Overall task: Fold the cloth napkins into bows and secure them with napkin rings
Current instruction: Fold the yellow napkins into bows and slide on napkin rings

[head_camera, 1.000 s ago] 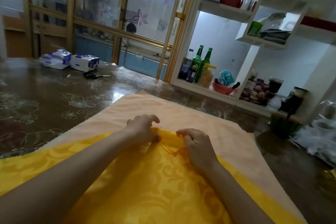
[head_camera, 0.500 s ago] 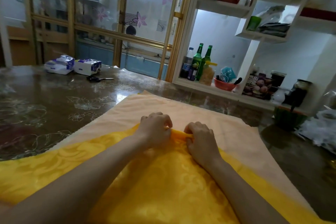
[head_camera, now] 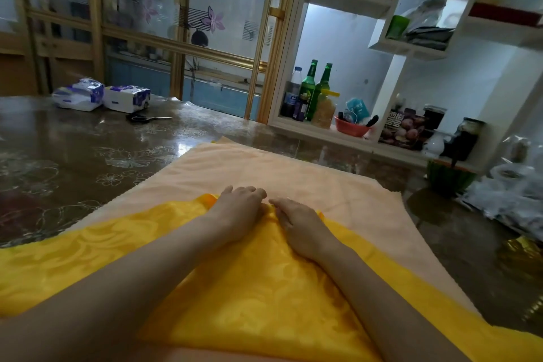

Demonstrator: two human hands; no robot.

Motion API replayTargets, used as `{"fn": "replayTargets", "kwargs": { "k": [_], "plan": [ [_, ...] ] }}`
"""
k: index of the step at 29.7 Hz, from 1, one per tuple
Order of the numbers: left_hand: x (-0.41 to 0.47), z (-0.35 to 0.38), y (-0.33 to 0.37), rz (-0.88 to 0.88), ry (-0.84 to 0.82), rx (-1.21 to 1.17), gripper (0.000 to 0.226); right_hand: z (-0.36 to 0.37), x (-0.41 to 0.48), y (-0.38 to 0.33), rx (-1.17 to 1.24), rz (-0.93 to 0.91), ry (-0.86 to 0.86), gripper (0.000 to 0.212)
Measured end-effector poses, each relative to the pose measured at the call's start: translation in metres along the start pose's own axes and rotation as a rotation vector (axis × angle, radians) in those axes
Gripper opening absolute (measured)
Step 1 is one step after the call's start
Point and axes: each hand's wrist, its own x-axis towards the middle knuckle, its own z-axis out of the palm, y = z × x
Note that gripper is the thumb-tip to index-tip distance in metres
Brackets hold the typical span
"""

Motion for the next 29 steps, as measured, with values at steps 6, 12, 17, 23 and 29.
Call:
{"fn": "replayTargets", "kwargs": {
  "k": [6, 12, 17, 23, 29],
  "plan": [
    [-0.003, -0.009, -0.011, 0.048, -0.078, 0.009, 0.035, -0.007, -0.002, 0.01, -0.032, 0.117, 0.077, 0.031],
    [-0.01, -0.022, -0.016, 0.01, 0.024, 0.001, 0.025, -0.014, -0.011, 0.008, 0.002, 0.064, 0.197, 0.022],
    [-0.015, -0.021, -0.01, 0.026, 0.051, -0.001, 0.037, -0.013, -0.012, 0.001, -0.138, -0.016, 0.201, 0.02],
    [-0.024, -0.024, 0.0, 0.056, -0.279, 0.017, 0.051, -0.013, -0.012, -0.004, -0.135, -0.025, 0.07, 0.017],
    [-0.033, -0.004, 0.002, 0.007, -0.402, 0.079, 0.068, -0.011, -0.01, -0.007, 0.034, 0.005, 0.156, 0.026]
  ]
}}
